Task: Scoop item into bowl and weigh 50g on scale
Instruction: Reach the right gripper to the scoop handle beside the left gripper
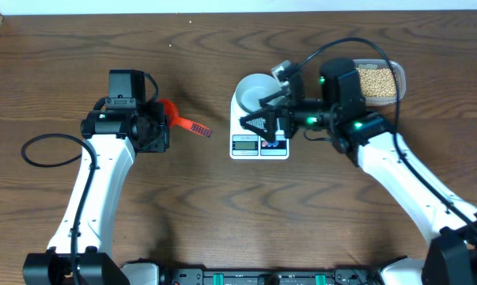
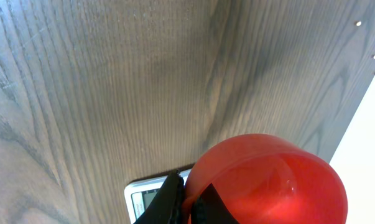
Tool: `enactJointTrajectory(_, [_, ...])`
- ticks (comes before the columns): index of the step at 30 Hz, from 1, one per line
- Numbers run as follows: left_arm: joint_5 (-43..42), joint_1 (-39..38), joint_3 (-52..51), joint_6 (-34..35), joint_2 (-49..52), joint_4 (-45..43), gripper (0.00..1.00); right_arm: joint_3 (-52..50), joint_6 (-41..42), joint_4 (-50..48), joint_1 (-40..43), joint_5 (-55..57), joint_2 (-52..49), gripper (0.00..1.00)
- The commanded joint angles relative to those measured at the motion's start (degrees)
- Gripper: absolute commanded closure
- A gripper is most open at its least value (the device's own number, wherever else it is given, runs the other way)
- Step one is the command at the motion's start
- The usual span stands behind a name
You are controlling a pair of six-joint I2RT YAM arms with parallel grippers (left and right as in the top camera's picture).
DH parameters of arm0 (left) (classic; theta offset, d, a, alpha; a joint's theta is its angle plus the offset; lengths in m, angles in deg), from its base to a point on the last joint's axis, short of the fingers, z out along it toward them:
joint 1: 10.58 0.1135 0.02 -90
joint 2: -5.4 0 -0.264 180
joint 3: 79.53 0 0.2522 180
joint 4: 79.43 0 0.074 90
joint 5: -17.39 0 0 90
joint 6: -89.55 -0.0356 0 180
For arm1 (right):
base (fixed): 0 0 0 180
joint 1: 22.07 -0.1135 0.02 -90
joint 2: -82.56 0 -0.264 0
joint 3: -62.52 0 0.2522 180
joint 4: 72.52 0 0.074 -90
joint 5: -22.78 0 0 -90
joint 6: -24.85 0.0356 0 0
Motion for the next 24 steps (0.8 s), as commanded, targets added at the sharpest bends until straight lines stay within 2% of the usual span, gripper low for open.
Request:
enactJointTrajectory(1, [-0.2, -0.1, 0.2, 3.2, -0.3, 0.2, 0.93, 1.1, 9.7, -5.4, -3.0, -0.3, -2.1, 0.01])
enactJointTrajectory(2, [-0.6, -0.1, 0.2, 4.0, -0.3, 0.2, 0.93, 1.1, 10.4, -7.0, -3.7, -0.3, -2.6, 0.04])
enactJointTrajectory(4, [-1.6, -0.1, 0.2, 5.2, -0.3, 0.2, 0.93, 1.1, 11.7, -9.8, -5.0, 0.0, -3.6, 0.2])
enactJointTrajectory(5, [-1.8, -0.1, 0.2, 5.7, -0.3, 0.2, 0.93, 1.1, 13.2, -10.9, -5.8, 1.0, -4.0, 0.24])
enactJointTrajectory(9, [-3.7, -0.1, 0.2, 6.1, -0.3, -0.4, 0.93, 1.1, 20.7, -11.8, -9.1, 9.0, -5.4, 0.31])
enactJointTrajectory(19, [-9.8, -0.1, 0.2, 6.0, -0.3, -2.2, 0.93, 1.1, 23.1, -14.2, -13.1, 12.8, -5.7, 0.4])
enactJointTrajectory(24, [-13.0, -0.2, 0.2, 6.0, -0.3, -2.2, 0.93, 1.1, 23.1, -14.1, -13.2, 13.0, -5.9, 0.48])
